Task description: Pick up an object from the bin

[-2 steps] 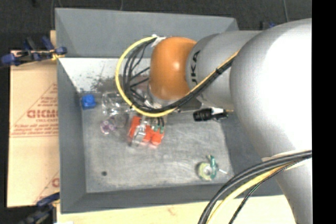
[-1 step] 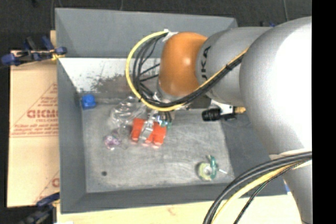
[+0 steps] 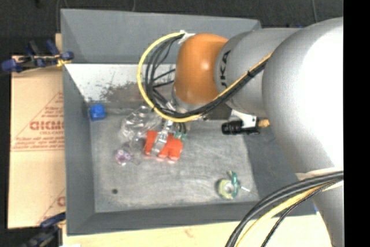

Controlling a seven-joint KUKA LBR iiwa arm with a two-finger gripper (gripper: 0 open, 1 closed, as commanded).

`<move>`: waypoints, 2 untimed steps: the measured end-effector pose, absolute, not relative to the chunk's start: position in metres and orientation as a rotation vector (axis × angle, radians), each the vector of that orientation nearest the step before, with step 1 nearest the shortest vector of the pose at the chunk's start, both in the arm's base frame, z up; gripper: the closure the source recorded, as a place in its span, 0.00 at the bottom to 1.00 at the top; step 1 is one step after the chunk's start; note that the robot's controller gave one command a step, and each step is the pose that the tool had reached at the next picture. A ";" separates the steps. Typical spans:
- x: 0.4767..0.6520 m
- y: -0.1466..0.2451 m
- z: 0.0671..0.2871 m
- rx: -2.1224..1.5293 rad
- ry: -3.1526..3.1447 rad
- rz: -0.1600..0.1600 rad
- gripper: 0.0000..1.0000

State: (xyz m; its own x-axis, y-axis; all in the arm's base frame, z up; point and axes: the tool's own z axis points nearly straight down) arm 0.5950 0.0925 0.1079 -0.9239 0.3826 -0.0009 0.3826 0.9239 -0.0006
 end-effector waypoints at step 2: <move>0.590 0.089 0.079 0.832 3.023 0.006 0.00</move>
Offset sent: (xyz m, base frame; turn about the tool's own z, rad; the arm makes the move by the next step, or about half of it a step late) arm -0.0114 -0.0034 -0.0379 0.1512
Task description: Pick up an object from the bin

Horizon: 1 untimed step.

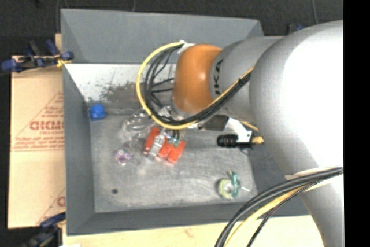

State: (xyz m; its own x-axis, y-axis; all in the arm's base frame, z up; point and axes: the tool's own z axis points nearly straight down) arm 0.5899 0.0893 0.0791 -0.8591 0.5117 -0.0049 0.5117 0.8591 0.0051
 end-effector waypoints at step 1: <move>0.591 0.089 0.081 0.833 3.019 0.008 1.00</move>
Offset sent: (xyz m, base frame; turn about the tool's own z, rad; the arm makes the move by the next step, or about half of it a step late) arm 0.0000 0.0000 0.0000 0.0000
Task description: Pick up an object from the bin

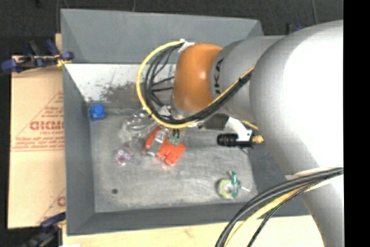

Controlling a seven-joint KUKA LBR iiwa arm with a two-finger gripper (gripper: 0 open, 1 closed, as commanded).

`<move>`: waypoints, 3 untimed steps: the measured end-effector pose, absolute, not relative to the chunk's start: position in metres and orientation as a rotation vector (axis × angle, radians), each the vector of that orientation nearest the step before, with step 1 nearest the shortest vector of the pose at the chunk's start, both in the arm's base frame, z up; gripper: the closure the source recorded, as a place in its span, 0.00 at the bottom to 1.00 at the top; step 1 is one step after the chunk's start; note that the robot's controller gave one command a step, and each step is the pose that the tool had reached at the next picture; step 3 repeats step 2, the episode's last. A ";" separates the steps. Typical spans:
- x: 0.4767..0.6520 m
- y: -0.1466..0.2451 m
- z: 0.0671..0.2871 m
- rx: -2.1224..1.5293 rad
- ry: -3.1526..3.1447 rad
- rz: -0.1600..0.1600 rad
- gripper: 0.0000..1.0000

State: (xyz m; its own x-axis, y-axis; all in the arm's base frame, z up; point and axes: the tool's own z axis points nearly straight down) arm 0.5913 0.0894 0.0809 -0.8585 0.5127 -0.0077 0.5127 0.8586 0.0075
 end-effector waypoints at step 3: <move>0.595 0.088 0.158 0.826 3.027 0.002 1.00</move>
Offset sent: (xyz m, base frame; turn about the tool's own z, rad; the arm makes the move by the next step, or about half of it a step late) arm -0.0001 0.0001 0.0654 0.0000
